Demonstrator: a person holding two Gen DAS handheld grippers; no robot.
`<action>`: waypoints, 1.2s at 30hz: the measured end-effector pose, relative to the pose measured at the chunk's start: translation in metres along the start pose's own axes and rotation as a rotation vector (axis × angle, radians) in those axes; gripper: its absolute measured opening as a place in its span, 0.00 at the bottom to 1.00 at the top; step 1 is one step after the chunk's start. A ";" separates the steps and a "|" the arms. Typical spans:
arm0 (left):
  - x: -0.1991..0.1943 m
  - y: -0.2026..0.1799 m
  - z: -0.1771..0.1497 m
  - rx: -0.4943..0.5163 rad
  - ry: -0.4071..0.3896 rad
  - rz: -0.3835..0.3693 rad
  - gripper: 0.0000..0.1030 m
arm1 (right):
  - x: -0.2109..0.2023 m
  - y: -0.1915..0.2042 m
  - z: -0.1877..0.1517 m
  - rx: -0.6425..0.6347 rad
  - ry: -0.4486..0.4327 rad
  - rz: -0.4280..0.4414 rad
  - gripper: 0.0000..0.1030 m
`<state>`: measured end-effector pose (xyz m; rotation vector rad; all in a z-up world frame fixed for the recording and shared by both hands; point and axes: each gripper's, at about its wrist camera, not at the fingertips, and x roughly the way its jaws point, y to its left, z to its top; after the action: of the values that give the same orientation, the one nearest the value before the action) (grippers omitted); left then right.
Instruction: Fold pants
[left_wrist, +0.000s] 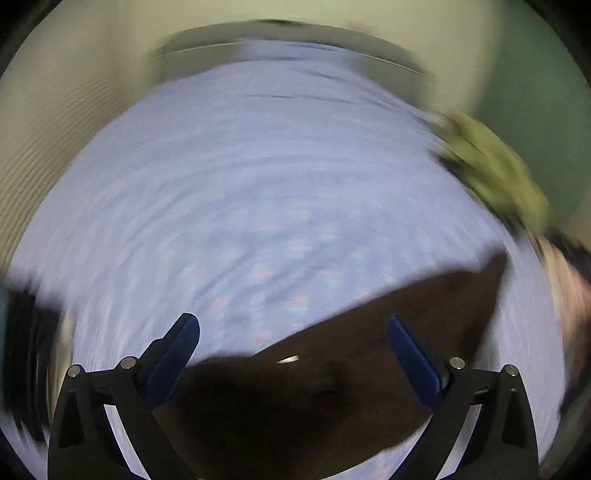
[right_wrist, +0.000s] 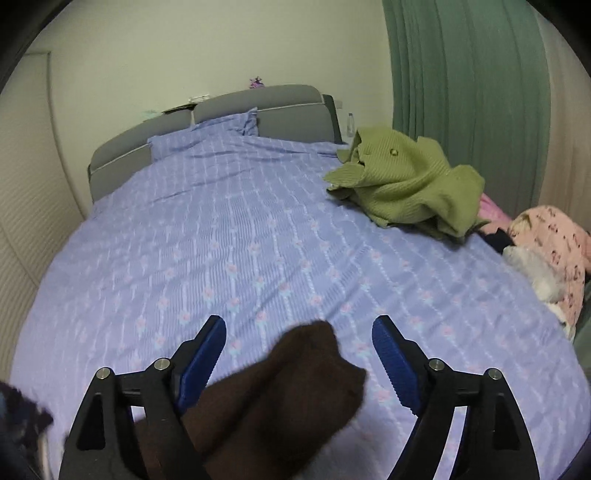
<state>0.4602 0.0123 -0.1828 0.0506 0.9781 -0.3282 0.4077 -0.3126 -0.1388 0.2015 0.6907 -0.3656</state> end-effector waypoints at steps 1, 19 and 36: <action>0.005 -0.009 0.004 0.063 0.024 -0.085 0.95 | -0.002 -0.006 -0.009 -0.030 0.012 -0.015 0.80; 0.129 -0.064 0.015 0.234 0.443 -0.335 0.22 | 0.086 -0.062 -0.063 0.143 0.260 0.089 0.63; 0.149 -0.057 0.033 0.133 0.370 -0.212 0.17 | 0.122 -0.053 -0.055 0.231 0.444 -0.004 0.11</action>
<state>0.5467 -0.0849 -0.2804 0.1325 1.3311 -0.5931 0.4414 -0.3768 -0.2631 0.5102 1.0865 -0.4088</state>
